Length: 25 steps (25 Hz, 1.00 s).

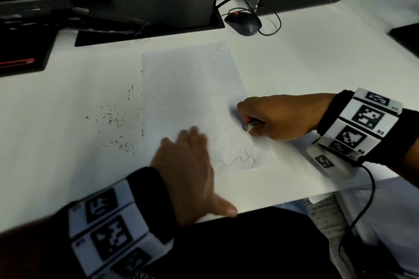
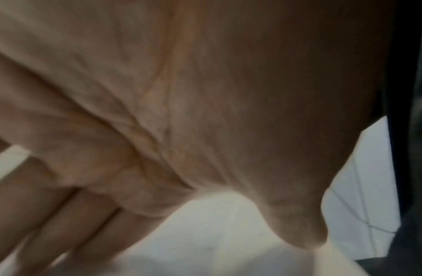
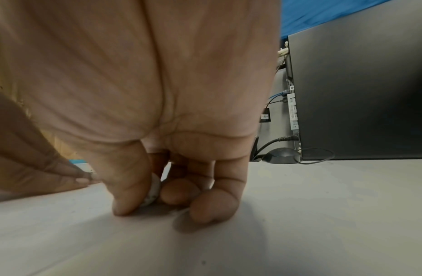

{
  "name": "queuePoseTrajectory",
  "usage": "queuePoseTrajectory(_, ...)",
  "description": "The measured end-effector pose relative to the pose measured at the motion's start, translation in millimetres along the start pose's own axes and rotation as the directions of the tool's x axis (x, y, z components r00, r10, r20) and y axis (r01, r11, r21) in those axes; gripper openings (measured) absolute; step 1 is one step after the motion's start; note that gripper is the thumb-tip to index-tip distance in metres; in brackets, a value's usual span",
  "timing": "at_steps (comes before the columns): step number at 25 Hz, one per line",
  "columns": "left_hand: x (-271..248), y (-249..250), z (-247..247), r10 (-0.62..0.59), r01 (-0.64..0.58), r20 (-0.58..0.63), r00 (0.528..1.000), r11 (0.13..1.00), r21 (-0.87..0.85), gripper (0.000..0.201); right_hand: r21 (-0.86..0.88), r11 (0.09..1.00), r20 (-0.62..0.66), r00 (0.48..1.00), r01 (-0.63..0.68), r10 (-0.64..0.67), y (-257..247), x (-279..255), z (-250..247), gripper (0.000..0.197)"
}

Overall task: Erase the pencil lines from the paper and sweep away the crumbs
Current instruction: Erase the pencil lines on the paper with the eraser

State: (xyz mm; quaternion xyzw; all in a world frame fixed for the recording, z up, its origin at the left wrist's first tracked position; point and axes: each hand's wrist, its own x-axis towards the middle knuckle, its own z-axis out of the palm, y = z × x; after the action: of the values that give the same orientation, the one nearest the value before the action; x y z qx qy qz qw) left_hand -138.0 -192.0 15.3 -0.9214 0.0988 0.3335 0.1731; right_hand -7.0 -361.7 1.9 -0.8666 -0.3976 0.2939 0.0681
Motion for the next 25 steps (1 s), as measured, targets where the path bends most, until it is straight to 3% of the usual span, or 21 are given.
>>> queuePoseTrajectory(2,-4,-14,-10,-0.074,0.079,-0.089,0.993,0.996,0.045,0.113,0.002,1.0,-0.004,1.0,-0.014,0.014,-1,0,1,0.017)
queuePoseTrajectory(3,-1,-14,-12,-0.042,0.046,-0.163,0.986,0.999,0.017,0.111,0.004,1.0,-0.006,1.0,-0.018,0.018,-1,0,0,0.015)
queuePoseTrajectory(5,7,1,-12,0.137,-0.151,-0.229,0.964,0.987,-0.047,0.115,0.005,1.0,0.001,1.0,-0.018,0.018,-2,0,-1,0.014)
queuePoseTrajectory(7,13,15,-8,0.255,-0.264,-0.192,0.948,0.964,-0.025,0.118,-0.001,1.0,0.014,1.0,-0.015,0.015,-3,0,-2,0.014)
queuePoseTrajectory(9,7,7,1,0.138,-0.141,-0.099,0.985,0.99,-0.019,0.117,0.008,1.0,0.013,1.0,-0.025,0.025,-3,0,-2,0.013)
queuePoseTrajectory(11,-4,-11,0,-0.01,0.009,-0.074,0.997,1.0,-0.006,0.09,0.027,0.999,0.011,0.999,-0.04,0.04,-2,0,-2,0.014)
queuePoseTrajectory(13,-7,-17,-6,-0.051,0.046,-0.179,0.982,0.998,-0.035,0.075,0.027,0.999,0.016,0.999,-0.042,0.042,-2,0,-2,0.015)
queuePoseTrajectory(14,-3,-13,-8,-0.026,0.009,-0.241,0.97,0.997,-0.072,0.074,0.023,0.999,0.018,0.999,-0.04,0.04,-4,0,-3,0.016)
queuePoseTrajectory(16,14,7,-6,0.146,-0.172,-0.291,0.946,0.983,-0.066,0.101,0.028,0.999,0.022,0.999,-0.032,0.031,-4,-1,-4,0.018)
queuePoseTrajectory(18,16,16,-1,0.242,-0.251,-0.183,0.953,0.968,-0.029,0.121,0.026,0.999,0.027,0.999,-0.034,0.034,-4,-1,-3,0.014)
queuePoseTrajectory(20,10,-3,14,0.101,-0.106,-0.06,0.993,0.992,-0.071,0.131,0.031,0.998,0.022,0.999,-0.049,0.048,-4,0,-3,0.011)
queuePoseTrajectory(22,-5,-27,14,-0.107,0.108,0.026,0.994,0.993,-0.044,0.13,0.039,0.998,0.018,0.998,-0.055,0.055,-2,-1,-2,0.012)
queuePoseTrajectory(24,-6,-32,6,-0.129,0.125,-0.099,0.987,0.991,-0.04,0.118,0.037,0.998,0.022,0.999,-0.051,0.05,-1,0,-2,0.012)
queuePoseTrajectory(25,0,-25,2,-0.053,0.035,-0.179,0.982,0.994,-0.102,0.116,0.032,0.998,0.026,0.998,-0.051,0.05,-1,0,-3,0.012)
